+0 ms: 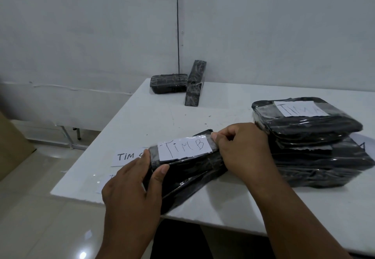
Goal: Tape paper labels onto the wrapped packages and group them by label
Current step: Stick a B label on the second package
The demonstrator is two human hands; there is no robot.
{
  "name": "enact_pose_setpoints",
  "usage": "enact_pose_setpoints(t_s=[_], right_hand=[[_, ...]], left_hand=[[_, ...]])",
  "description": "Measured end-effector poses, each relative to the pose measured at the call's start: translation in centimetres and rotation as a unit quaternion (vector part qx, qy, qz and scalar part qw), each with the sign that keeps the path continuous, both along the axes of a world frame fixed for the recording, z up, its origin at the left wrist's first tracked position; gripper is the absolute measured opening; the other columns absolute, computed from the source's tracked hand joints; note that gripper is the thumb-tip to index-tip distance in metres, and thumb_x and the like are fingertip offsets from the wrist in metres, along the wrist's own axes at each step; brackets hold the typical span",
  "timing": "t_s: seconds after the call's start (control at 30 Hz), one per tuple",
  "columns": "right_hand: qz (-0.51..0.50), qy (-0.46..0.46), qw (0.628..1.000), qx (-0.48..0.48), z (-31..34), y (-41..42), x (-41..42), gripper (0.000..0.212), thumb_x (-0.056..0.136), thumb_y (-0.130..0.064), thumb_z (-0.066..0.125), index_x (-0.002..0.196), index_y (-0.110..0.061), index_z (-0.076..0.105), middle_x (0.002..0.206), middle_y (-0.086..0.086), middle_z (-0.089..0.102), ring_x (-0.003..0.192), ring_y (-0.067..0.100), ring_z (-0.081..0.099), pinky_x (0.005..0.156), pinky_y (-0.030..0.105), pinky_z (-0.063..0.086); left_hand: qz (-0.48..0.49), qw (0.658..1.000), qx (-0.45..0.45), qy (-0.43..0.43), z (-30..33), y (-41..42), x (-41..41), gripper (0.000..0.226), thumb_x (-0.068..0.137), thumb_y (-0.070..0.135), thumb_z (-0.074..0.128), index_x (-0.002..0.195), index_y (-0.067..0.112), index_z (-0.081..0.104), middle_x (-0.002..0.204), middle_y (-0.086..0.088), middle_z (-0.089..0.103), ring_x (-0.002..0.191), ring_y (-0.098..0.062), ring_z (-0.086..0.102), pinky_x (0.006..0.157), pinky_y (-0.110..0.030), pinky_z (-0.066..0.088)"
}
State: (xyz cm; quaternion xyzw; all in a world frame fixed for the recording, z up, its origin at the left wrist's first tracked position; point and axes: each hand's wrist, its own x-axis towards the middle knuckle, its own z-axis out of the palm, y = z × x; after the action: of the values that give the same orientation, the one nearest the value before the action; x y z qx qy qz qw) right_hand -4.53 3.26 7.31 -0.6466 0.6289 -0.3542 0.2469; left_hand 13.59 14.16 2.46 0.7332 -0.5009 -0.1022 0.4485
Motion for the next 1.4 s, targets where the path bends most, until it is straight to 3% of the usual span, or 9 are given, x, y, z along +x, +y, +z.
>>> enact_pose_setpoints(t_s=[0.33, 0.4, 0.47, 0.57, 0.7, 0.83, 1.0, 1.17, 1.4], right_hand=[[0.070, 0.106, 0.990, 0.054, 1.5, 1.9, 0.4, 0.056, 0.107, -0.040, 0.041, 0.055, -0.018, 0.040, 0.058, -0.002, 0.047, 0.057, 0.013, 0.046, 0.052, 0.024, 0.029], [0.111, 0.164, 0.978, 0.072, 1.8, 2.7, 0.4, 0.048, 0.108, -0.037, 0.036, 0.066, -0.018, 0.051, 0.075, 0.003, 0.056, 0.076, 0.018, 0.056, 0.060, 0.028, 0.037], [0.121, 0.213, 0.967, 0.065, 1.7, 3.3, 0.7, 0.034, 0.109, -0.034, 0.033, 0.105, -0.015, 0.061, 0.110, 0.009, 0.057, 0.110, 0.026, 0.055, 0.085, 0.033, 0.046], [0.097, 0.192, 0.977, 0.009, 1.6, 4.2, 1.0, 0.056, 0.107, -0.045, 0.030, 0.158, -0.023, 0.025, 0.155, 0.002, 0.032, 0.140, 0.025, 0.030, 0.111, 0.039, 0.035], [0.183, 0.225, 0.957, 0.008, -0.1, 4.9, 1.8, 0.066, 0.106, -0.054, 0.022, 0.163, -0.029, 0.004, 0.171, -0.008, -0.003, 0.154, 0.015, -0.001, 0.126, 0.040, 0.011], [0.192, 0.206, 0.959, 0.014, -1.9, 4.9, 1.9, 0.073, 0.105, -0.058, 0.021, 0.163, -0.025, -0.006, 0.170, -0.009, -0.016, 0.156, 0.011, -0.011, 0.127, 0.034, 0.001], [0.159, 0.148, 0.976, 0.025, -2.2, 5.4, 2.1, 0.077, 0.103, -0.062, 0.028, 0.163, -0.030, -0.007, 0.162, -0.012, -0.038, 0.157, 0.013, -0.007, 0.122, 0.035, 0.013], [0.148, 0.113, 0.982, 0.021, -1.9, 4.5, 1.5, 0.087, 0.097, -0.069, 0.038, 0.163, -0.026, 0.001, 0.168, -0.008, 0.012, 0.151, 0.017, 0.022, 0.121, 0.038, 0.028], [0.115, 0.082, 0.990, 0.021, -2.3, 4.2, 1.6, 0.089, 0.095, -0.066, 0.044, 0.161, -0.022, 0.005, 0.158, -0.003, 0.022, 0.144, 0.020, 0.033, 0.113, 0.039, 0.037]], left_hand=[[0.037, 0.998, 0.013, -0.043, -0.3, 0.2, 1.0, 0.074, 0.074, 0.080, 0.047, 0.119, 0.028, 0.076, 0.127, 0.007, 0.071, 0.125, -0.018, 0.061, 0.109, -0.058, 0.043], [0.044, 0.998, 0.014, -0.049, 0.4, 0.4, 1.1, 0.073, 0.070, 0.085, 0.049, 0.115, 0.035, 0.076, 0.129, 0.013, 0.069, 0.127, -0.014, 0.058, 0.111, -0.055, 0.041], [0.051, 0.998, 0.004, -0.045, 1.0, 0.6, 1.1, 0.066, 0.069, 0.087, 0.059, 0.115, 0.041, 0.072, 0.129, 0.018, 0.064, 0.129, -0.014, 0.055, 0.111, -0.054, 0.041], [0.028, 0.998, -0.028, -0.051, 1.4, 0.8, 1.4, 0.069, 0.072, 0.076, 0.068, 0.130, 0.041, 0.055, 0.141, 0.015, 0.055, 0.134, -0.017, 0.049, 0.110, -0.057, 0.041], [-0.048, 0.987, -0.040, -0.150, 0.5, 0.3, 1.9, 0.059, 0.088, 0.058, 0.055, 0.142, 0.034, 0.059, 0.151, 0.013, 0.051, 0.141, -0.011, 0.044, 0.112, -0.045, 0.039], [-0.053, 0.986, -0.073, -0.140, -1.0, 0.0, 1.7, 0.057, 0.092, 0.051, 0.050, 0.141, 0.023, 0.059, 0.138, 0.004, 0.064, 0.128, -0.017, 0.060, 0.101, -0.052, 0.052], [-0.050, 0.988, -0.109, -0.101, -1.8, 0.0, 1.4, 0.057, 0.093, 0.047, 0.053, 0.144, 0.024, 0.057, 0.135, 0.010, 0.063, 0.122, -0.004, 0.059, 0.094, -0.049, 0.057], [-0.049, 0.986, -0.052, -0.149, -1.6, 0.4, 1.5, 0.072, 0.084, 0.068, 0.054, 0.150, 0.039, 0.045, 0.153, 0.016, 0.046, 0.145, -0.012, 0.042, 0.112, -0.057, 0.040], [-0.105, 0.985, 0.002, -0.140, -1.9, 1.6, 1.2, 0.099, 0.069, 0.081, 0.058, 0.154, 0.058, 0.013, 0.166, 0.028, 0.011, 0.154, -0.004, 0.013, 0.116, -0.042, 0.032]])
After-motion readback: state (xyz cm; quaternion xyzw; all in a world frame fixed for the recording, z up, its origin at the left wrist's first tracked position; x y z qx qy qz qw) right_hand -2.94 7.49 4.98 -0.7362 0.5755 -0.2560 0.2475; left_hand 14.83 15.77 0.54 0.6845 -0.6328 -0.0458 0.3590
